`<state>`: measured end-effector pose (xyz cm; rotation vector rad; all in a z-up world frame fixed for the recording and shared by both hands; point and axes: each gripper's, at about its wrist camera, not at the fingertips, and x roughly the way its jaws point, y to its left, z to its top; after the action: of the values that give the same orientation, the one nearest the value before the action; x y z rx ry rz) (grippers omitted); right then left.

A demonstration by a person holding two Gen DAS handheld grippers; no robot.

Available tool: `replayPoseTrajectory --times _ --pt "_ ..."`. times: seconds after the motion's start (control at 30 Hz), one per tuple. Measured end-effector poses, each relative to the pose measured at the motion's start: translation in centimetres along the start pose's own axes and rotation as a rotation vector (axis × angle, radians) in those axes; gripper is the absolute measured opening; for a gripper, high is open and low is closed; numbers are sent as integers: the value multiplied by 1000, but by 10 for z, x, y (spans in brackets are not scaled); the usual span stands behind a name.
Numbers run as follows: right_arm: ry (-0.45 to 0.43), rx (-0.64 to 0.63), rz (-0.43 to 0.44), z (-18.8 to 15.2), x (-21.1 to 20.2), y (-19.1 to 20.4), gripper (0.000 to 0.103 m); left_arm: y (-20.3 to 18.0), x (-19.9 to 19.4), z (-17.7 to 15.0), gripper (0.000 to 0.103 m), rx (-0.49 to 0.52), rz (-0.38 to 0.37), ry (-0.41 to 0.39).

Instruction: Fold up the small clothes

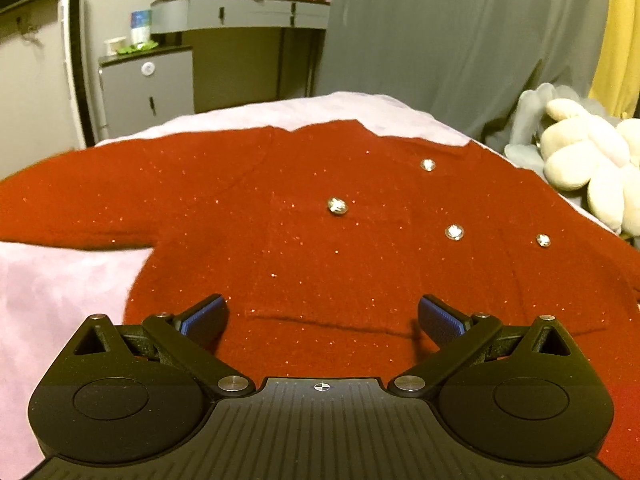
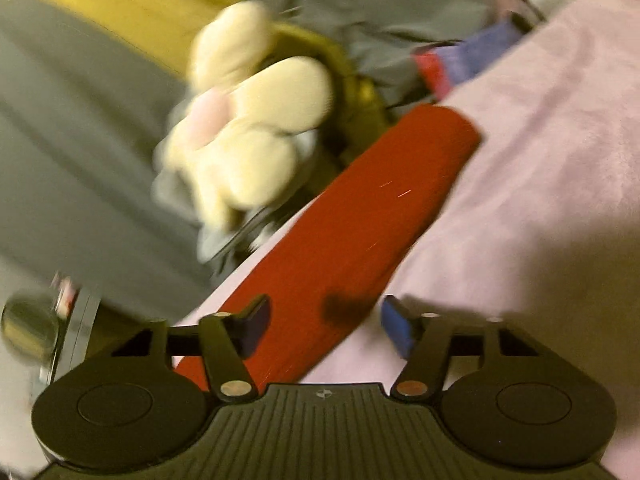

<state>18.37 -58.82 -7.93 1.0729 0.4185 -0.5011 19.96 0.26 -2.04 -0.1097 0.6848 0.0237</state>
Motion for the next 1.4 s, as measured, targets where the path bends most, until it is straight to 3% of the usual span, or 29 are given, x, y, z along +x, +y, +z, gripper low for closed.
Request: replayPoseTrajectory --times 0.03,0.1,0.2,0.33,0.4,0.43,0.5,0.57,0.63,0.7,0.83,0.9,0.97,1.03,1.1,1.13,1.33,1.4 --pt "-16 35 -20 2 6 -8 54 -1 2 -1 103 9 6 -3" --pt "-45 85 -27 6 17 -20 37 -4 5 -3 103 29 10 -4" --pt "-79 87 -29 9 27 -25 30 -7 11 -8 103 55 24 -6" --pt "-87 -1 -72 11 45 -13 24 -9 13 -15 103 87 27 -44" --pt "-87 -77 -122 10 51 -1 12 -6 14 -16 103 75 20 -46" --pt "-87 -135 -157 8 48 11 11 -5 15 -15 103 69 16 -44" --pt "-123 -353 -240 -6 42 48 9 -4 15 -14 103 64 11 -39" --pt "-186 -671 -230 -38 29 98 9 -4 15 -14 103 63 10 -35" --pt "-233 -982 -152 -88 11 148 9 -3 15 -14 103 74 6 -34" --pt "-250 -1255 -15 -146 -10 183 9 -2 13 -13 103 80 -3 -30" --pt "-175 -1696 208 -266 -32 214 11 4 11 -9 103 63 -37 -14" --pt "-110 -1857 241 -312 -30 211 20 8 9 -6 103 50 -58 -11" --pt "-37 -1936 224 -337 -25 206 31 12 6 -4 103 31 -96 -13" --pt "-26 -1917 200 -339 -30 205 40 15 3 1 103 6 -136 -12" --pt "3 -1798 217 -322 -43 207 61 16 2 6 103 -21 -170 -9" --pt "8 -1712 215 -312 -51 205 64 15 3 9 103 -29 -192 -3" --pt "129 -1100 239 -253 -65 193 65 6 17 33 103 -140 -466 105" --pt "191 -919 272 -242 -62 178 59 -5 26 39 103 -174 -550 153"
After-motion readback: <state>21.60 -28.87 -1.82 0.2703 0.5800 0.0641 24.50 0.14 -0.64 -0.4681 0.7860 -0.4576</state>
